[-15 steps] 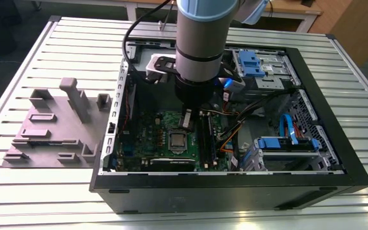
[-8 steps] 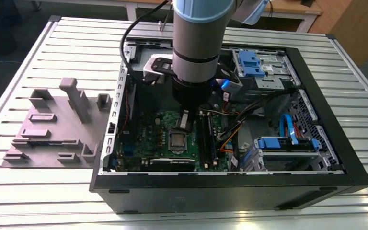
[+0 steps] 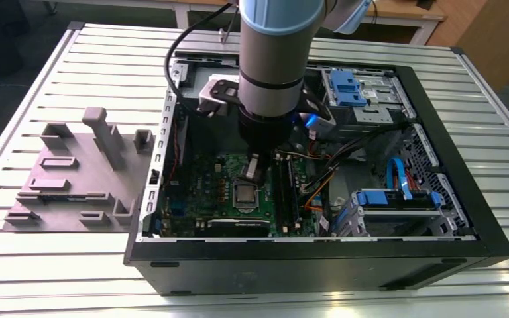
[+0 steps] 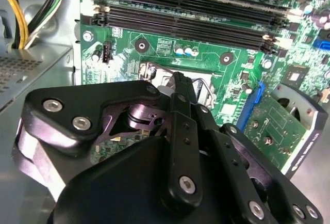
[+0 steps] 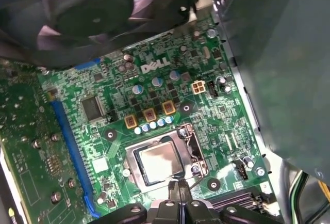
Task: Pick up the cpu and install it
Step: 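Install the first cpu locking lever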
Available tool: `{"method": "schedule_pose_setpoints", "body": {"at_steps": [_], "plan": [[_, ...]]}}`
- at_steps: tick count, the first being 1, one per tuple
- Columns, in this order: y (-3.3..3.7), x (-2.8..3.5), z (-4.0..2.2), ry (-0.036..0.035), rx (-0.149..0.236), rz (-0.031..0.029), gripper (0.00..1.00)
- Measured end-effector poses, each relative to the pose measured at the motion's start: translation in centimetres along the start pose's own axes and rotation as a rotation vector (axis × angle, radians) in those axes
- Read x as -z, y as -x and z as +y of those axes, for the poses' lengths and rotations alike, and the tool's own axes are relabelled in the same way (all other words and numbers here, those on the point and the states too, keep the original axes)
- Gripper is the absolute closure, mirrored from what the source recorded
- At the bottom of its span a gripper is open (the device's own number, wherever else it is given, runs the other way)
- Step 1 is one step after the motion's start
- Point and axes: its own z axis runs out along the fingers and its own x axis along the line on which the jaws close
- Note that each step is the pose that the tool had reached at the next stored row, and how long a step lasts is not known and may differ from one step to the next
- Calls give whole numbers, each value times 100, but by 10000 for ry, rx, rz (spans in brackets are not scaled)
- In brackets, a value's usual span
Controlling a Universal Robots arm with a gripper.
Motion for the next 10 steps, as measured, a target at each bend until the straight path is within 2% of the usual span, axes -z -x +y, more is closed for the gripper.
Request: {"method": "schedule_pose_setpoints", "body": {"at_steps": [10], "plan": [[-5,-25,-1,61,-1132,44,90]]}}
